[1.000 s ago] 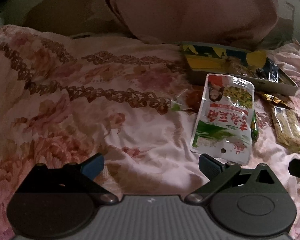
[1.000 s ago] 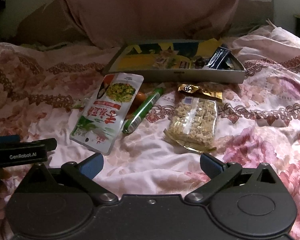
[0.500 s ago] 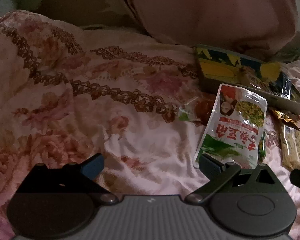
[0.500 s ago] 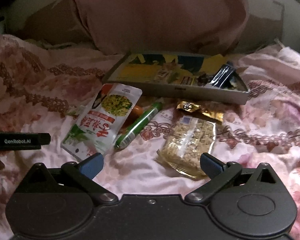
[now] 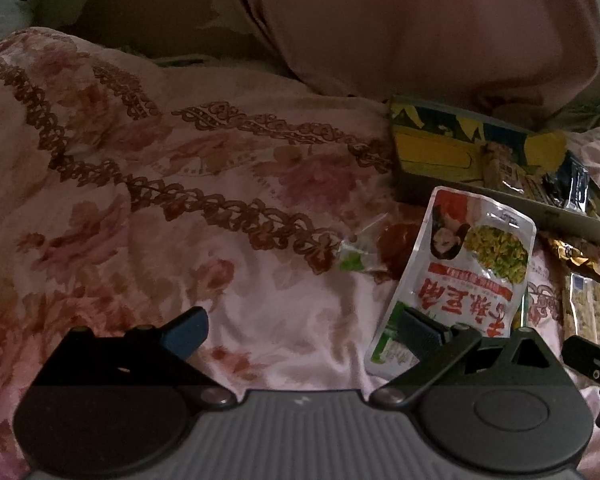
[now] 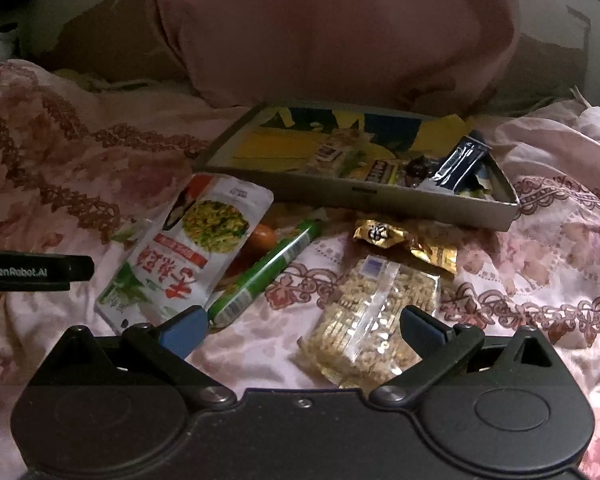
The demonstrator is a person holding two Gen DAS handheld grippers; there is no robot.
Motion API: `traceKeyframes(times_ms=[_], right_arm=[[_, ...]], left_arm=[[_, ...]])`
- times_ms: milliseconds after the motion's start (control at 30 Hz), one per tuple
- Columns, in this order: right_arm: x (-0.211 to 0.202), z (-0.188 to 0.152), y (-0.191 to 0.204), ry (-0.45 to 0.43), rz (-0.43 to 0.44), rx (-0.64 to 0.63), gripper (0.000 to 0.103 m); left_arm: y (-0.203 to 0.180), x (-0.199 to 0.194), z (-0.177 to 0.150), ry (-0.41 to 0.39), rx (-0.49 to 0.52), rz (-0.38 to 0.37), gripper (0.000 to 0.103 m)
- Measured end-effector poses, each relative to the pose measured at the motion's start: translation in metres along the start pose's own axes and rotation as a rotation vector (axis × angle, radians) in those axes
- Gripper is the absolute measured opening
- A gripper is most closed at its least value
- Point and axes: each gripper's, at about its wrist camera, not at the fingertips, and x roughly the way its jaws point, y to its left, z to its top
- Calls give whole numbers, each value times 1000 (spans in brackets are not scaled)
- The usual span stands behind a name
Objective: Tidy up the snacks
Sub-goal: 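Move both open tools down toward the pea snack pouch and green tube candy, then grasp the green-white pea snack pouch with the left tool while the right tool grasps the green tube candy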
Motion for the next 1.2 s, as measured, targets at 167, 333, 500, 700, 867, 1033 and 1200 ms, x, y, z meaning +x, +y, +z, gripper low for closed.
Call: traceKeyframes(times_ms=[167, 333, 500, 700, 867, 1033, 1200], right_arm=[[3, 3, -3, -11, -3, -15, 102], [5, 5, -4, -20, 8, -20, 102], [8, 5, -9, -19, 22, 0, 102], [11, 5, -18, -12, 95, 79, 102], [12, 3, -22, -7, 101, 88, 102], [18, -1, -26, -8, 86, 101, 102], [24, -1, -24, -54, 51, 72, 98]], left_arm=[[-12, 2, 6, -13, 31, 3, 103], [-25, 7, 12, -22, 70, 3, 103], [-35, 20, 21, -21, 136, -28, 103], [-39, 34, 33, 26, 235, -260, 103], [-43, 49, 42, 79, 288, -377, 103], [-33, 68, 47, 133, 237, -462, 103], [-19, 70, 47, 138, 214, -516, 102]])
